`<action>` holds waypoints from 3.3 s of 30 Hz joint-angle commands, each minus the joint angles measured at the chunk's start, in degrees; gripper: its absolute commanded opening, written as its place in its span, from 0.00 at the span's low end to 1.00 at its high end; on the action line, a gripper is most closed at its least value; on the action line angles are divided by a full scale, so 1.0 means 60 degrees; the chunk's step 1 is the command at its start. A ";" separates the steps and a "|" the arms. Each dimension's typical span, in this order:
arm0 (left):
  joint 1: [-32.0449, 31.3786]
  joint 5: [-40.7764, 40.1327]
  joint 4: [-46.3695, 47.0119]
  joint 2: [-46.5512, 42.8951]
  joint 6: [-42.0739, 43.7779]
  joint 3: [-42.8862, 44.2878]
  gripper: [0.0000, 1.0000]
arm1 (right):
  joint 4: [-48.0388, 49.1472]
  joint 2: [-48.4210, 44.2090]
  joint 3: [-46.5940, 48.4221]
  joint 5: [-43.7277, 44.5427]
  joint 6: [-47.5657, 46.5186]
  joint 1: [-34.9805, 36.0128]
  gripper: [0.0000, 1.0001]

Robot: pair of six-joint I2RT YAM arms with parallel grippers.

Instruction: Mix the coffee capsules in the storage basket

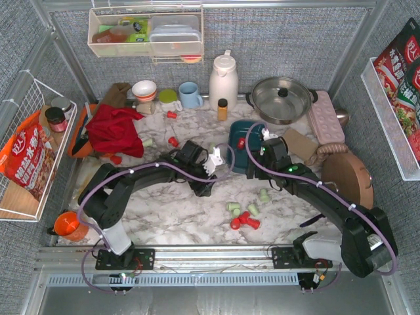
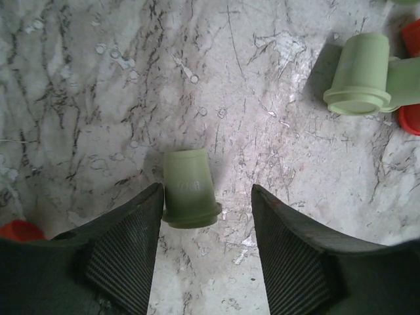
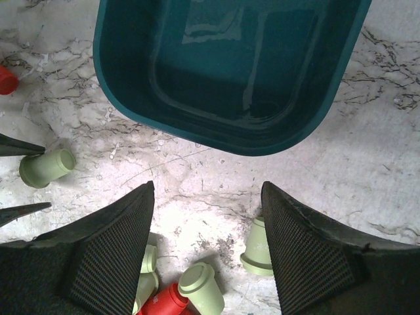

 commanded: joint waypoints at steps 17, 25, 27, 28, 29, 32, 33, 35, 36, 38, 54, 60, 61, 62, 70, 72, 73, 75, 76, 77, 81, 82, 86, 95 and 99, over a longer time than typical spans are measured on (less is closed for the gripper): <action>-0.0544 -0.1326 -0.0308 0.0511 0.0528 0.0238 0.34 | 0.0287 -0.0339 -0.0176 0.0845 0.0374 -0.0135 0.70; -0.0564 -0.1153 -0.0248 0.0103 0.0460 0.0515 0.18 | 0.1401 0.0079 -0.0054 0.0469 0.0650 -0.1455 0.57; -0.0562 -0.1206 -0.0295 -0.0059 0.0398 0.0634 0.15 | 0.1450 0.0618 0.0239 0.0273 0.0622 -0.1625 0.53; -0.0562 -0.1199 -0.0252 -0.0144 0.0369 0.0641 0.14 | 0.1455 0.0837 0.0375 0.0217 0.0593 -0.1685 0.52; -0.0567 -0.1207 -0.0196 -0.0278 0.0349 0.0631 0.13 | 0.1487 0.1042 0.0474 0.0171 0.0569 -0.1724 0.52; -0.0568 -0.1249 0.0134 -0.0695 0.0241 0.0503 0.13 | 0.1585 0.1507 0.0673 0.0090 0.0466 -0.1786 0.48; -0.0570 -0.1288 0.0288 -0.0852 0.0192 0.0453 0.13 | 0.1587 0.1629 0.0718 0.0084 0.0396 -0.1803 0.46; -0.0564 -0.1360 0.0614 -0.1172 0.0070 0.0325 0.13 | 0.1487 0.1856 0.0800 0.0069 0.0282 -0.1813 0.43; -0.0570 -0.1399 0.0819 -0.1357 0.0016 0.0233 0.13 | 0.1414 0.1942 0.0818 0.0072 0.0261 -0.1819 0.42; -0.0557 -0.1494 0.1189 -0.1691 -0.0056 0.0029 0.13 | 0.1261 0.2055 0.0831 0.0161 0.0246 -0.1831 0.42; -0.0548 -0.2562 0.3530 -0.3294 -0.1111 -0.0988 0.16 | 0.0680 0.3133 0.1493 -0.0212 -0.0577 -0.1814 0.13; -0.0562 -0.2571 0.5001 -0.2950 -0.2522 -0.0848 0.20 | 0.0750 0.3184 0.1521 -0.0459 -0.0863 -0.1703 0.05; -0.0562 -0.2645 0.5319 -0.2778 -0.2745 -0.0789 0.21 | 0.0725 0.3203 0.1555 -0.0446 -0.0861 -0.1668 0.05; -0.0562 -0.2735 0.5563 -0.2546 -0.2974 -0.0707 0.22 | 0.0681 0.3209 0.1584 -0.0445 -0.0830 -0.1652 0.05; -0.0628 -0.3074 0.6708 -0.0135 -0.4449 0.0796 0.24 | 0.0802 0.3214 0.1574 -0.0719 -0.0655 -0.1498 0.07; -0.0621 -0.3234 0.6511 0.0455 -0.4555 0.1351 0.25 | 0.0841 0.3193 0.1548 -0.0729 -0.0544 -0.1497 0.13; -0.0621 -0.3347 0.6312 0.0702 -0.4579 0.1579 0.25 | 0.0928 0.3151 0.1498 -0.0800 -0.0446 -0.1497 0.16; -0.0621 -0.3622 0.6059 0.1138 -0.4605 0.1976 0.26 | 0.1092 0.3123 0.1399 -0.1009 -0.0335 -0.1484 0.21; -0.0622 -0.3740 0.5953 0.1352 -0.4633 0.2154 0.27 | 0.1082 0.3122 0.1400 -0.1011 -0.0329 -0.1475 0.25; -0.0623 -0.3846 0.5833 0.1493 -0.4660 0.2285 0.28 | 0.1030 0.3104 0.1428 -0.0966 -0.0328 -0.1469 0.29; -0.0625 -0.4229 0.5283 0.1851 -0.4851 0.2633 0.40 | 0.0837 0.2787 0.1429 -0.0797 -0.0222 -0.1468 0.44; -0.0621 -0.4235 0.5200 0.1900 -0.4885 0.2671 0.42 | 0.0765 0.2662 0.1422 -0.0796 -0.0166 -0.1468 0.47; -0.0635 -0.4028 0.5225 0.1824 -0.4977 0.2618 0.57 | 0.0259 0.1786 0.1337 -0.0644 0.0136 -0.1443 0.54; -0.0641 -0.4021 0.5085 0.0770 -0.5035 0.2269 0.99 | -0.0822 -0.0738 0.0091 -0.0352 0.0567 -0.1395 0.63; -0.0644 -0.4820 0.4219 -0.0167 -0.4724 0.1918 0.99 | -0.1369 -0.1275 -0.0488 -0.0553 0.0756 -0.1380 0.61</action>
